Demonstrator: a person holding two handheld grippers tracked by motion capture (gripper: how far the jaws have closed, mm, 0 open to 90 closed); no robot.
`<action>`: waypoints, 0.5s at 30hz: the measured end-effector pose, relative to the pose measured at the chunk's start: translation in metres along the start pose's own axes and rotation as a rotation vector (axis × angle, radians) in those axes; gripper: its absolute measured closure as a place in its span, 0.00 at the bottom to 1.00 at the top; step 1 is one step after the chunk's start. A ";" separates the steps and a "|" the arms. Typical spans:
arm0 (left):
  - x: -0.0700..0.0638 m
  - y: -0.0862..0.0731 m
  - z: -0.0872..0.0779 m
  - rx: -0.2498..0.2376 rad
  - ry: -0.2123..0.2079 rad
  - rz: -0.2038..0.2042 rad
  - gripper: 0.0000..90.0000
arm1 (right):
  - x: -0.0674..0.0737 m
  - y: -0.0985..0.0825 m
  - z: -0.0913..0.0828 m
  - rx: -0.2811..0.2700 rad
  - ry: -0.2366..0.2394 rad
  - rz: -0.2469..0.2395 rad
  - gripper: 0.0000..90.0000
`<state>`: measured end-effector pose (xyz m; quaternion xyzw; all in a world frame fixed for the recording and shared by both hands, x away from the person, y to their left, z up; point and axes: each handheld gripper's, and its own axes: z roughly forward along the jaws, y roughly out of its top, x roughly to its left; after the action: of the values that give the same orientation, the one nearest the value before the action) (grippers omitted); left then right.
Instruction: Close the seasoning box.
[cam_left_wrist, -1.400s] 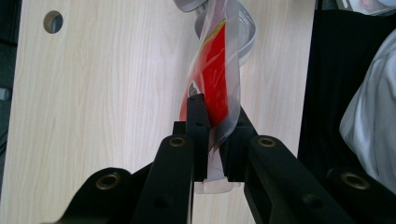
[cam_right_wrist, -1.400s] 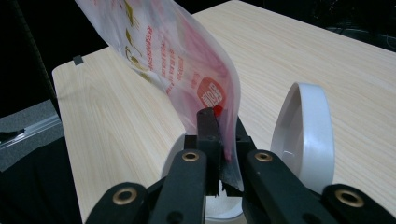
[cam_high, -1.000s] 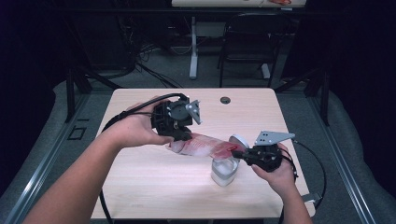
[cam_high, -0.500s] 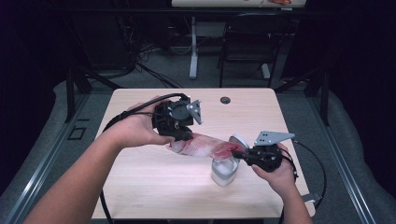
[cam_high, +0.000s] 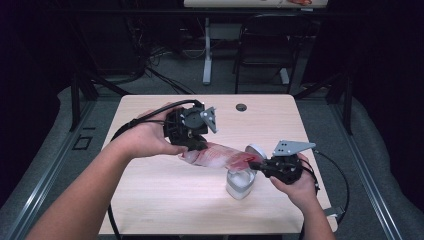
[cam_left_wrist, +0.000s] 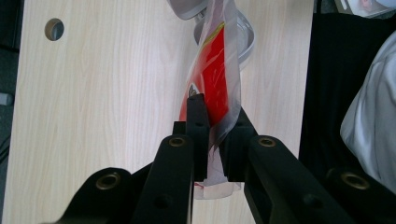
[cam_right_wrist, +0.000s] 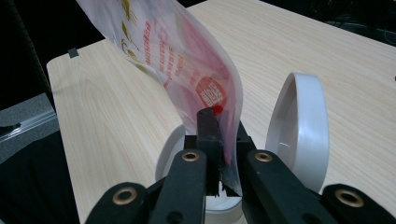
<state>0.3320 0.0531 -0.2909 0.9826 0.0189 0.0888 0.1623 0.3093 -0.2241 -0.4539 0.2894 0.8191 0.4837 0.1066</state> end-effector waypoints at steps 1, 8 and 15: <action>0.000 0.000 0.000 0.000 -0.002 -0.002 0.93 | 0.000 0.000 0.000 0.000 0.000 0.000 0.99; 0.000 0.000 0.000 -0.001 -0.005 -0.003 0.93 | 0.000 0.000 -0.001 -0.002 0.000 0.001 0.99; 0.000 0.000 -0.001 -0.007 -0.006 -0.001 0.93 | 0.001 0.001 -0.004 0.004 -0.006 -0.009 0.99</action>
<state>0.3320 0.0531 -0.2898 0.9822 0.0187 0.0857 0.1659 0.3073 -0.2259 -0.4505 0.2873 0.8210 0.4808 0.1106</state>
